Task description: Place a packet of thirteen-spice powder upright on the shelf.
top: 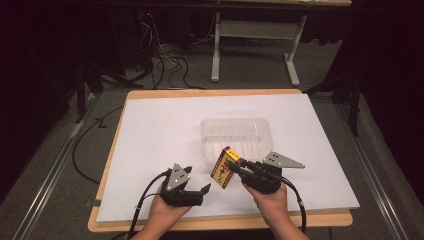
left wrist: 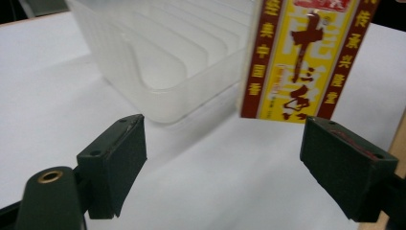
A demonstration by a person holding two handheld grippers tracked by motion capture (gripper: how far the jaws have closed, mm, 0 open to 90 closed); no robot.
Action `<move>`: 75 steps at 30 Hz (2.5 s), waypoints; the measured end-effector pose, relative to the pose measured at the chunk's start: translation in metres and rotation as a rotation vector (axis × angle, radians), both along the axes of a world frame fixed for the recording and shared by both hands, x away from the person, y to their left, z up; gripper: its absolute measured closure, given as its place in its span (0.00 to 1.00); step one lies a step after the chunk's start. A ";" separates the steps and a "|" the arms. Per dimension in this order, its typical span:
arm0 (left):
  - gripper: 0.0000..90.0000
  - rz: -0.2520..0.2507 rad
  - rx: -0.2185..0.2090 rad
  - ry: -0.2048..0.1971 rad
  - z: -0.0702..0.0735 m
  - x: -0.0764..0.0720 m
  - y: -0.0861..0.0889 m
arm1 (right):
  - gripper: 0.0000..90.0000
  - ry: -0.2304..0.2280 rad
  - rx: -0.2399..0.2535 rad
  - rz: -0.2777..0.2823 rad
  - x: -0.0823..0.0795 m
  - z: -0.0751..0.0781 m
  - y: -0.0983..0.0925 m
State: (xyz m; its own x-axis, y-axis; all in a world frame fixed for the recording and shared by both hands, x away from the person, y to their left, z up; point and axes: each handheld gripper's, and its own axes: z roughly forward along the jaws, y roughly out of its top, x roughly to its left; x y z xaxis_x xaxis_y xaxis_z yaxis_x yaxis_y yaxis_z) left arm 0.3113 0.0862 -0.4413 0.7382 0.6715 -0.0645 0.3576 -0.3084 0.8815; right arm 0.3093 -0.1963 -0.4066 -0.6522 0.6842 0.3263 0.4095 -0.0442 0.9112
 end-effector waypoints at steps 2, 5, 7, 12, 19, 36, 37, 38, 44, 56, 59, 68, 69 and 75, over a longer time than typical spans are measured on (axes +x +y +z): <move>0.19 0.012 -0.004 -0.001 0.001 0.001 0.006 | 0.76 -0.009 -0.012 -0.006 -0.001 0.001 -0.002; 0.19 0.028 -0.004 0.003 0.002 0.003 0.013 | 0.76 -0.022 -0.025 -0.020 -0.002 0.002 -0.007; 0.20 0.033 -0.002 0.002 0.002 0.004 0.015 | 0.76 -0.032 -0.037 -0.031 -0.003 0.003 -0.010; 0.20 0.051 0.025 -0.004 0.002 0.005 0.024 | 0.76 -0.046 -0.049 -0.057 -0.004 0.005 -0.019; 0.20 0.080 0.026 -0.004 0.006 0.004 0.043 | 0.76 -0.068 -0.060 -0.099 -0.007 0.008 -0.033; 0.21 0.168 0.017 0.003 0.006 0.004 0.093 | 0.76 -0.102 -0.070 -0.217 -0.012 0.016 -0.071; 0.21 0.169 0.014 0.002 0.006 0.004 0.092 | 0.76 -0.109 -0.073 -0.222 -0.011 0.017 -0.072; 0.21 0.167 0.015 0.001 0.006 0.004 0.092 | 0.76 -0.108 -0.076 -0.235 -0.012 0.017 -0.073; 0.21 0.147 0.025 -0.010 0.006 0.003 0.086 | 0.76 -0.120 -0.088 -0.299 -0.011 0.021 -0.081; 0.21 0.135 0.023 -0.010 0.007 0.003 0.085 | 0.76 -0.138 -0.111 -0.409 -0.006 0.032 -0.091; 0.21 0.133 0.020 -0.009 0.007 0.003 0.085 | 0.76 -0.141 -0.120 -0.424 -0.004 0.033 -0.090; 0.21 0.119 0.025 -0.008 0.006 0.002 0.083 | 0.76 -0.129 -0.144 -0.457 0.005 0.038 -0.083; 0.21 0.118 0.027 -0.009 0.006 0.002 0.082 | 0.76 -0.127 -0.144 -0.459 0.006 0.039 -0.082; 0.21 0.115 0.030 -0.010 0.007 0.002 0.082 | 0.76 -0.118 -0.155 -0.476 0.018 0.045 -0.072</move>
State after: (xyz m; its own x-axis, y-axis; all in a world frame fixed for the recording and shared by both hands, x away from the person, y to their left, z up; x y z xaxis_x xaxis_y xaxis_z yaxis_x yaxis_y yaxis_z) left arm 0.3133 0.1682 -0.4348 0.6563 0.7536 -0.0358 0.3832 -0.2920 0.8763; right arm 0.3272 -0.2683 -0.3618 -0.2825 0.9490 0.1401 0.2705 -0.0613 0.9608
